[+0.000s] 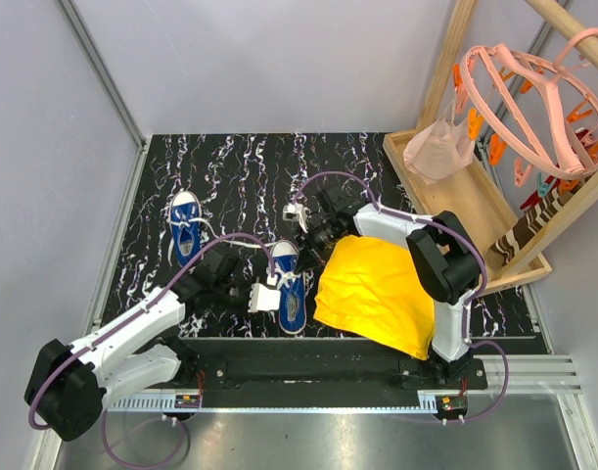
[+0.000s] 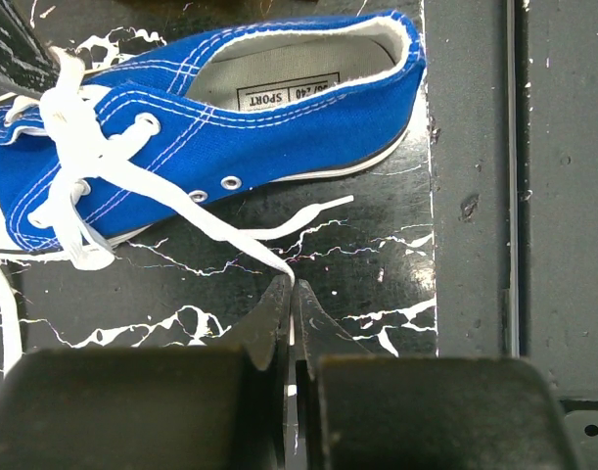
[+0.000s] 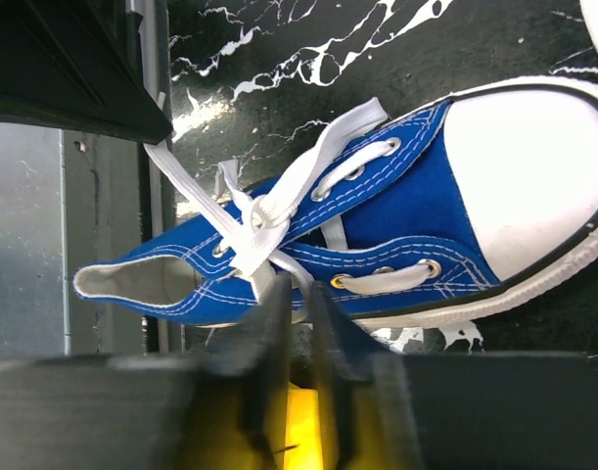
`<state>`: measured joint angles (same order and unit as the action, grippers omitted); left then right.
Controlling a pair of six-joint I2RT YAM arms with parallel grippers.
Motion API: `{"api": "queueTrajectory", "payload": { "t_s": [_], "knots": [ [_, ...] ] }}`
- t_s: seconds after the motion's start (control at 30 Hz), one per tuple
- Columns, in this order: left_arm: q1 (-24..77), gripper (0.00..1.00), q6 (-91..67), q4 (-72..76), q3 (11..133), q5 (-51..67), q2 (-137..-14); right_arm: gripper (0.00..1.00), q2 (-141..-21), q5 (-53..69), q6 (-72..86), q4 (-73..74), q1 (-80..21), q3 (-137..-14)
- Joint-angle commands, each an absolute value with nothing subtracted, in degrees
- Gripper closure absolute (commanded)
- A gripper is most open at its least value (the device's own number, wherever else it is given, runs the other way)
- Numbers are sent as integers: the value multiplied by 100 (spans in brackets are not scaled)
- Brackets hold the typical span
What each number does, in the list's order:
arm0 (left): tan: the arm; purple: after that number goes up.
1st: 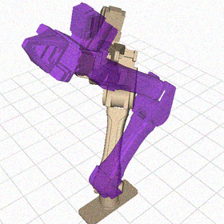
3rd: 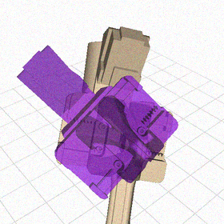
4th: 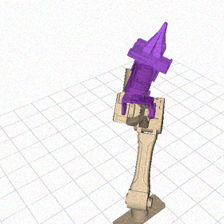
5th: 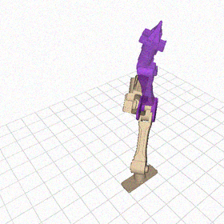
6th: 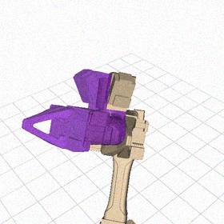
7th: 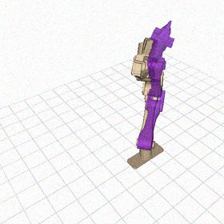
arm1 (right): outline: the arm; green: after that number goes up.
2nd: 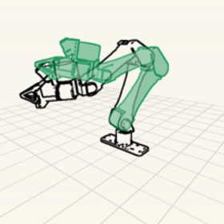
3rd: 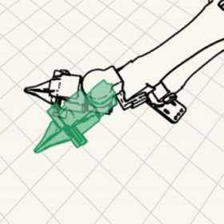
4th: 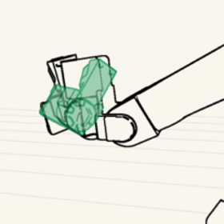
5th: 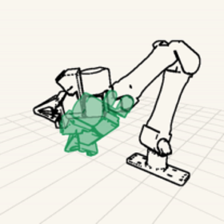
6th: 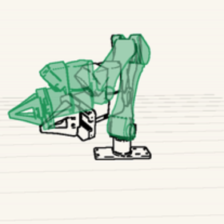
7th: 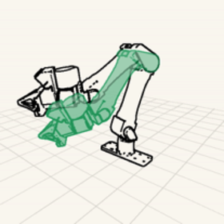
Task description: Tie the shoes
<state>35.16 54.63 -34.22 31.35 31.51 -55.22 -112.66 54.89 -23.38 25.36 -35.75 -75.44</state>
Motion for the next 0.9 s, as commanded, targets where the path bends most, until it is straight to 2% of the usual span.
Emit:
{"api": "queueTrajectory", "payload": {
  "t_s": [0.0,0.03,0.07,0.1,0.2,0.3,0.53,0.87],
  "knots": [
    [3489,100,5327,-3322,3138,3278,-5467,100,-11101,5274,-2461,2505,-3691,-7638],
    [3402,97,5230,-3296,3146,3278,-5449,100,-11022,5213,-2435,2505,-3691,-7620],
    [3297,89,4986,-3287,3207,3357,-5432,100,-10969,5151,-2417,2505,-3691,-7577],
    [3131,69,4879,-3287,3260,3497,-5371,100,-10917,5055,-2408,2496,-3691,-7541],
    [2348,55,4413,-3051,3445,3946,-5396,100,-10723,4870,-2329,2417,-3691,-7392],
    [2013,46,4079,-2516,3621,3658,-5650,100,-10556,4694,-2127,2198,-3700,-7190],
    [2004,44,4779,-1171,3674,3621,-6450,100,-10354,4483,-1855,1916,-3691,-6970],
    [2337,47,5985,-677,3858,3963,-7487,100,-10301,4430,-1670,1775,-3726,-6882]
  ]
}}
